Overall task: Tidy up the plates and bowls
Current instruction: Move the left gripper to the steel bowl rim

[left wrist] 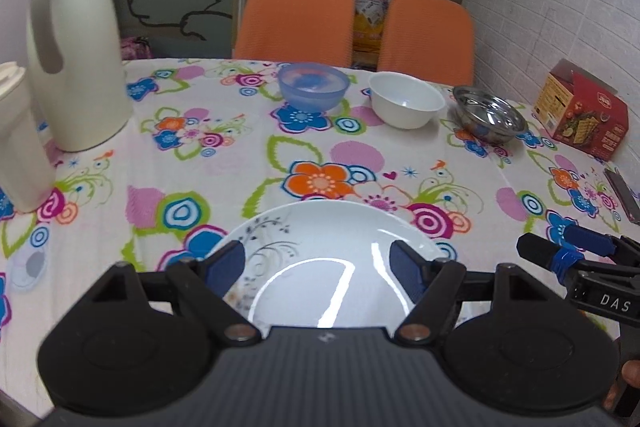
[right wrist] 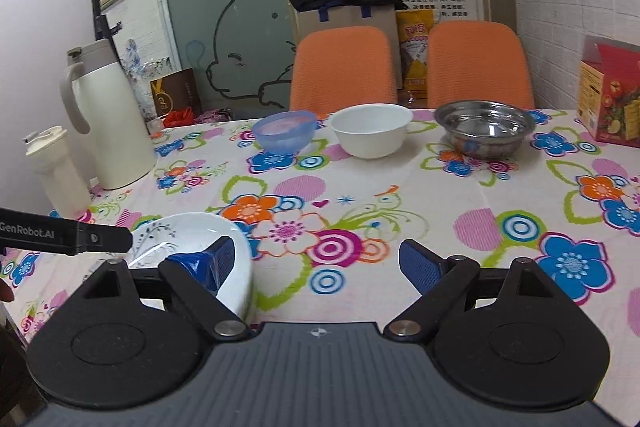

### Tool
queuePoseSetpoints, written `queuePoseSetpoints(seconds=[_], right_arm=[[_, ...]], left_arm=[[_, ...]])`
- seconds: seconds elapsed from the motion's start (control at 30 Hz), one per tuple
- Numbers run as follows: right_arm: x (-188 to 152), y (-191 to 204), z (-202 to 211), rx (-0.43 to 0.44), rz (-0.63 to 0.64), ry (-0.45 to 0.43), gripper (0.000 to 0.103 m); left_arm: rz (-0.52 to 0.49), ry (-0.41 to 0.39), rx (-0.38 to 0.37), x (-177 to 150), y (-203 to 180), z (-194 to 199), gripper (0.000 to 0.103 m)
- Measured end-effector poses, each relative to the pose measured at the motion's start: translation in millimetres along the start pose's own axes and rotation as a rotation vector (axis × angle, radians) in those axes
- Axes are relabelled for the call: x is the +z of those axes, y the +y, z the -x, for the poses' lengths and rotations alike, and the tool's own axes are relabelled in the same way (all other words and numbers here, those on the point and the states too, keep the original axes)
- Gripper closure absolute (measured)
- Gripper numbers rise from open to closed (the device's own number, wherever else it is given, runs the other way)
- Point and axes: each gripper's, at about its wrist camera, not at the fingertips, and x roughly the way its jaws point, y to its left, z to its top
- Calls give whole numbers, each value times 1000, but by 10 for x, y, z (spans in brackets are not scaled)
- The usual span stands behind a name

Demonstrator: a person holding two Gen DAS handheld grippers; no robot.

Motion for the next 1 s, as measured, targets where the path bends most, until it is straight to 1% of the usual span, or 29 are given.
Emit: queuePoseSetpoints(seconds=[0.23,0.33,0.4,0.5,0.6,0.67,0.73,0.8,0.87,0.93,1.0], right_arm=[[34,-656,73,-103,-24,19,26],[97,-937,48,-128,-35,20,26],[170,-1098,5,-137,-31,25,26],[342,-1339,-87,-156,-4,33,26],[573,-1586,-212,-193,16,23,26],[733,-1740,-336,-207,17,16,26],[879,-1889,-502,-216,12,24,26],[1014,-2040,-731,-215,11,37,26],[1101,-2185,-970,-218,-16,68,26],[1145,-2315,-1183,-201,-63,92,26],[1174,-2381,-1391,-186,-83,120,26]], left_arm=[[-98,82,-77,257,-623,-432,30],[-146,101,-96,470,-884,-658,30],[-187,100,-103,678,-1054,-821,30],[-231,84,-106,1073,-1284,-1096,30],[-266,77,-110,1501,-1504,-1469,29],[-270,85,-122,1784,-1640,-1771,29],[-273,101,-134,2001,-1760,-2084,29],[-283,135,-139,2149,-1866,-2417,28],[-267,178,-137,2238,-1926,-2740,28],[-255,222,-137,2287,-1973,-3015,28],[-248,243,-115,2294,-2010,-3211,28]])
